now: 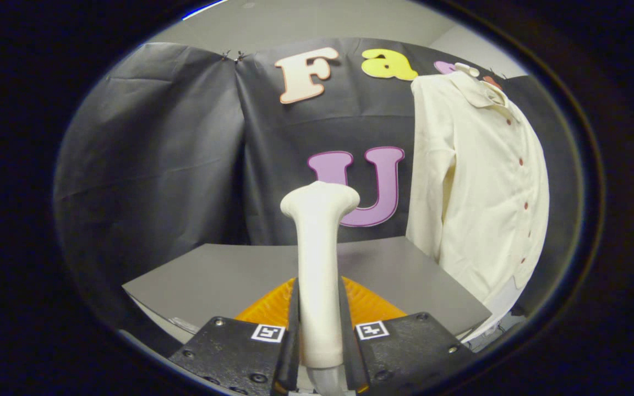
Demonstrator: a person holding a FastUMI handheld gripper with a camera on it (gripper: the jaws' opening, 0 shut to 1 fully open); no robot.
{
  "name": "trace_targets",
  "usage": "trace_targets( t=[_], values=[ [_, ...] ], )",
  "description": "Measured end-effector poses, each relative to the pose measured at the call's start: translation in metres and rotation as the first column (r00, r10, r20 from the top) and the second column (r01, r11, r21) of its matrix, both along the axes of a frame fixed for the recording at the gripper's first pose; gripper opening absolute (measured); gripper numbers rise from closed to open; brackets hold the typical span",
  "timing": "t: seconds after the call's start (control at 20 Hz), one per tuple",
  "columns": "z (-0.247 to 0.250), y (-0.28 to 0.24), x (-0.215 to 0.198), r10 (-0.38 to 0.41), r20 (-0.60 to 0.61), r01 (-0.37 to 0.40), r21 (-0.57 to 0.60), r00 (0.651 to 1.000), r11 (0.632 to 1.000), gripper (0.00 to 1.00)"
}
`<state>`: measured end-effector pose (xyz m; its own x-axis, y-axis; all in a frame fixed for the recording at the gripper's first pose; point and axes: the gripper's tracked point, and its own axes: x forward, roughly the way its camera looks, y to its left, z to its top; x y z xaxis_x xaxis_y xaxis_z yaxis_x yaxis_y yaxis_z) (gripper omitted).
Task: Iron the clothes twice with a garment steamer, once on the left side and once on the right side.
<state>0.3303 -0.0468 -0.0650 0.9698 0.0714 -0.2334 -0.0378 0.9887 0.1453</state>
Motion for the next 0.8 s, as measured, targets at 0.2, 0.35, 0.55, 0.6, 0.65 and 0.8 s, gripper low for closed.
trace_targets(
  t=[0.2, 0.35, 0.55, 0.6, 0.65, 0.8],
  values=[
    [0.035, -0.027, -0.03, -0.02, 0.082, 0.018, 0.02, 0.996, 1.0, 0.33],
    [0.067, -0.064, -0.05, -0.051, 0.159, 0.048, 0.022, 0.986, 0.999, 0.33],
    [0.098, -0.138, -0.069, -0.131, 0.244, 0.151, -0.066, 0.961, 0.986, 0.32],
    [0.106, -0.155, -0.071, -0.149, 0.27, 0.173, -0.065, 0.951, 0.983, 0.32],
    [0.114, -0.171, -0.07, -0.164, 0.295, 0.19, -0.06, 0.941, 0.98, 0.32],
    [0.123, -0.21, -0.058, -0.207, 0.329, 0.229, -0.03, 0.921, 0.973, 0.32]
  ],
)
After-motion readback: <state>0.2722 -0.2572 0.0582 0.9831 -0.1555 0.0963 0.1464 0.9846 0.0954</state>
